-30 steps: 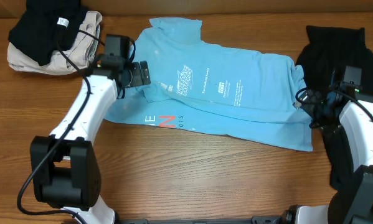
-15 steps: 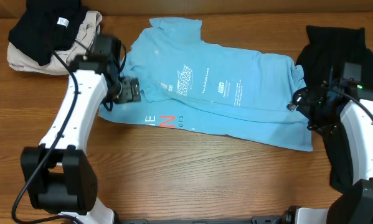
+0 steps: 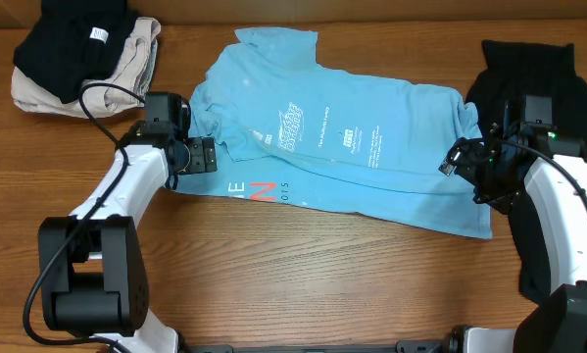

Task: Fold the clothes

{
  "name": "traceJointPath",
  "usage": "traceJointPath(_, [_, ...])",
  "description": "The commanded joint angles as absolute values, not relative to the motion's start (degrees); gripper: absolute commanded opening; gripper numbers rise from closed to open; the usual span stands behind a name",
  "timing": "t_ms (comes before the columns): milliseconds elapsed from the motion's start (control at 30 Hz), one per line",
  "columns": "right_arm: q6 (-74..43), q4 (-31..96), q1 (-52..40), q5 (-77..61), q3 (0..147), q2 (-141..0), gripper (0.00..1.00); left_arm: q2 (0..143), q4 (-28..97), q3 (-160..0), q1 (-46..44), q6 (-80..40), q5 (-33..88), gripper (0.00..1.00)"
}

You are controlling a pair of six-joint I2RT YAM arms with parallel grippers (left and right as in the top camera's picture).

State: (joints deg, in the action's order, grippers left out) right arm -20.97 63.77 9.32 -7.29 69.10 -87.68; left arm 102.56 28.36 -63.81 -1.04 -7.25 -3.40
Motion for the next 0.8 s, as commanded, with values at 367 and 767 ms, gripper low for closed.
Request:
traceJointPath(367, [-20.7, 62.1, 9.1, -7.6, 70.5, -86.7, 0.97, 105.4, 26.7, -61.9, -1.1, -6.3, -4.0, 0.15])
traceJointPath(767, [-20.5, 62.2, 9.0, -7.6, 70.1, -86.8, 0.97, 105.6, 28.7, -61.1, 5.1, -12.0, -8.8, 0.04])
